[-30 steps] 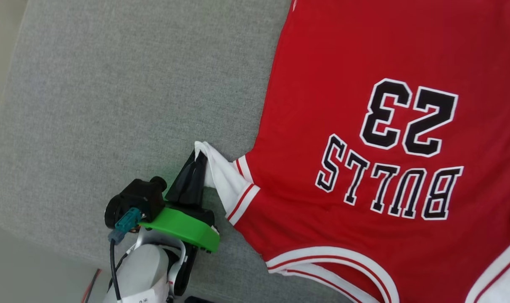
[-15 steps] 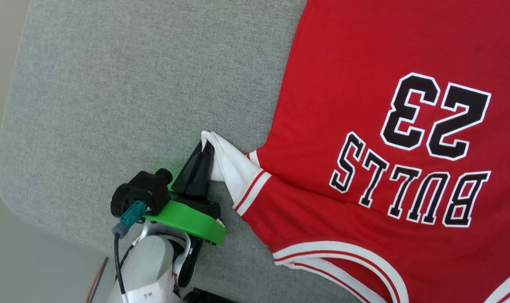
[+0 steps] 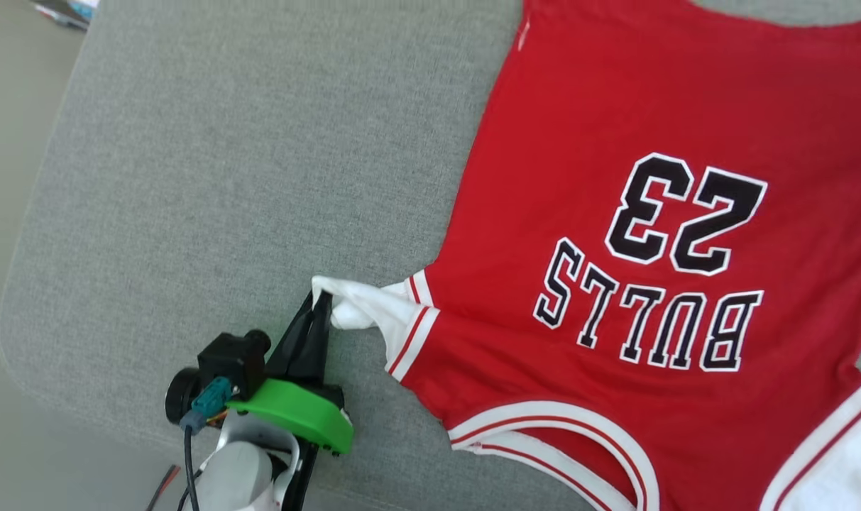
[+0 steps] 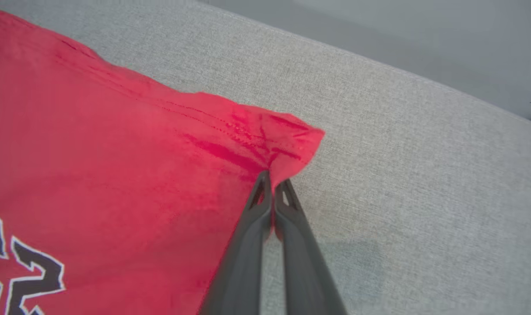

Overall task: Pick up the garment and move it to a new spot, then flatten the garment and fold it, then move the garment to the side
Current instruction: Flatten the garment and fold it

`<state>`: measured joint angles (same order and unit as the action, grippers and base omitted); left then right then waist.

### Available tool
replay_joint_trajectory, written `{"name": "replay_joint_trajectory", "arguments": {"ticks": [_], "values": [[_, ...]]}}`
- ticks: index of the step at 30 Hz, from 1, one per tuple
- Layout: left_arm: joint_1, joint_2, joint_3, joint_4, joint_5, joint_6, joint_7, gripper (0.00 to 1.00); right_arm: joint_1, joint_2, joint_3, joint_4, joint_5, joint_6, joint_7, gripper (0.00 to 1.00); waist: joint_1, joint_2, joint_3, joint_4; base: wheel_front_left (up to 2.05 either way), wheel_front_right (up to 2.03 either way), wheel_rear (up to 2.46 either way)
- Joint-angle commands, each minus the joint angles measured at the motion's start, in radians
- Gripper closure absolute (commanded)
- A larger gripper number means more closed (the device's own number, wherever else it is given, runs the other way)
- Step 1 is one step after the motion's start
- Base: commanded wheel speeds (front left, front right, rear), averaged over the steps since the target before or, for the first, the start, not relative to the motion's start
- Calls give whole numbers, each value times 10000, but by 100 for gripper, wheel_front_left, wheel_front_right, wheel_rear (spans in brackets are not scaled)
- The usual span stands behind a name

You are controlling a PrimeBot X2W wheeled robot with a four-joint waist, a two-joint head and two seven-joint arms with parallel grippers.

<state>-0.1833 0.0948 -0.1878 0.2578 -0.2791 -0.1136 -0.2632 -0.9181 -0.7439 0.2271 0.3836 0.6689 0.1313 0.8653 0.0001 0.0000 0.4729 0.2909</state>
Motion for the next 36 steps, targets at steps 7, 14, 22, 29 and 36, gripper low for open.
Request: {"name": "replay_joint_trajectory", "arguments": {"ticks": [7, 14, 22, 29, 36], "values": [[794, 293, 354, 277, 116, -26, 14, 100, 2063, -705, 230, -851, 941, -6, -801, 100, -1, 0, -2061, -1029, 0, 0, 0], [1514, 484, 634, 365, 53, 84, 14, 100, 5046, -1122, -287, -1749, 1603, -6, -1385, 100, -1, 0, -2889, -1599, 0, 0, 0], [1945, 612, 710, 440, 2, 128, 14, 100, 8535, -707, -1703, -2334, 1892, -6, -1631, 100, -1, 0, -3358, -1956, 0, 0, 0], [2082, 746, 786, 455, -44, 206, 14, 100, 11514, 764, -2527, -2805, 1570, -6, -1275, 100, -1, 0, -3425, -2147, 0, 0, 0], [2007, 757, 723, 495, -26, 230, 14, 100, 11683, 1555, -3172, -3004, 1132, -6, -1578, 0, -1, 0, -3321, -2161, 0, 0, 0]]}}
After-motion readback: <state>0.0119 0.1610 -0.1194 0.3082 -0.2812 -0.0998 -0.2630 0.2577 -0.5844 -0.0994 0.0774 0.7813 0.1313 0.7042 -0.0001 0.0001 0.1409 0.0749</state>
